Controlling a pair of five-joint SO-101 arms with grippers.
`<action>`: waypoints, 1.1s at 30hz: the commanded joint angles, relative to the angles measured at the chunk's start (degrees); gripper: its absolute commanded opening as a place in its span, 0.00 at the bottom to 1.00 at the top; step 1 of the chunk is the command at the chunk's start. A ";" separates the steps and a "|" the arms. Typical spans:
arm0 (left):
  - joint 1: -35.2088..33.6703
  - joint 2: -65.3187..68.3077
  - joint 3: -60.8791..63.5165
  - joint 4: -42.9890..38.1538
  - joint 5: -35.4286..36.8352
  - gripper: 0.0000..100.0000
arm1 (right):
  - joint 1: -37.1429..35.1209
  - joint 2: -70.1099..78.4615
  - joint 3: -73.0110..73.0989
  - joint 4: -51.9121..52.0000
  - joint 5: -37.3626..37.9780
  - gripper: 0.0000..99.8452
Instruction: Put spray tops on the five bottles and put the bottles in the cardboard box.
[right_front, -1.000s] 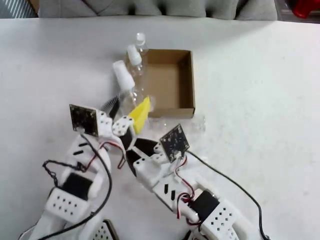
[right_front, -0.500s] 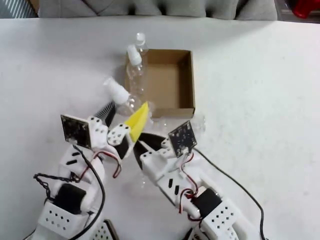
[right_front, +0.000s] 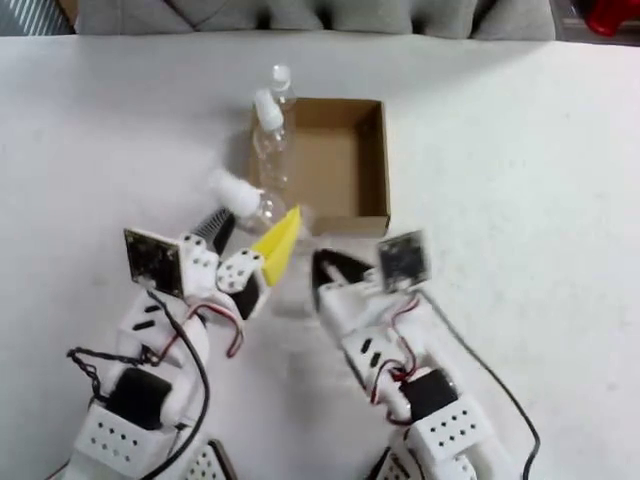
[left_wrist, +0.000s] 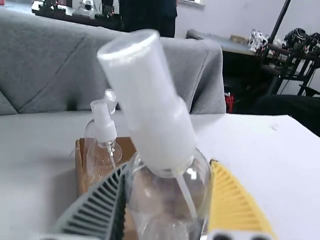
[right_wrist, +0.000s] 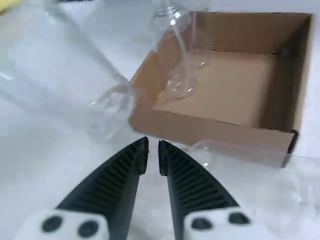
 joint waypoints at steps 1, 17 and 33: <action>-2.24 -0.48 2.73 -12.40 -0.79 0.02 | 6.99 -0.75 -1.49 0.22 0.09 0.02; -8.22 22.73 -14.68 -17.05 -8.26 0.02 | 12.79 -0.75 -1.14 0.57 0.18 0.02; -8.84 59.21 -23.12 -38.77 -7.91 0.02 | 12.88 -0.31 -0.97 0.66 0.18 0.02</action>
